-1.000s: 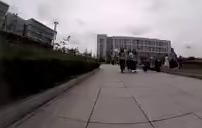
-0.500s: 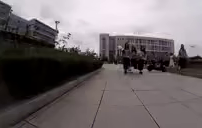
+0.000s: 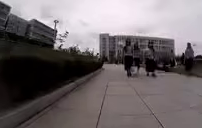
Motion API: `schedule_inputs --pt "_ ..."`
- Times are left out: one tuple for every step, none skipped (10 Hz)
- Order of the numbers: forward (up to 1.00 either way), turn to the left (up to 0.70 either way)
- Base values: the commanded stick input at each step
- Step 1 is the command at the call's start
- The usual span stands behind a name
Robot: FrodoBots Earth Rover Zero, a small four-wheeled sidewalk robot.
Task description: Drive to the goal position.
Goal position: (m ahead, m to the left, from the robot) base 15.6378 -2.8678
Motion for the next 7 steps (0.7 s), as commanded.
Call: schedule_inputs --pt "0.70 0.00" --pt "0.70 0.00" --pt "0.70 0.00" --pt "0.70 0.00" --pt "0.70 0.00" --pt "0.70 0.00" --pt "0.70 0.00"
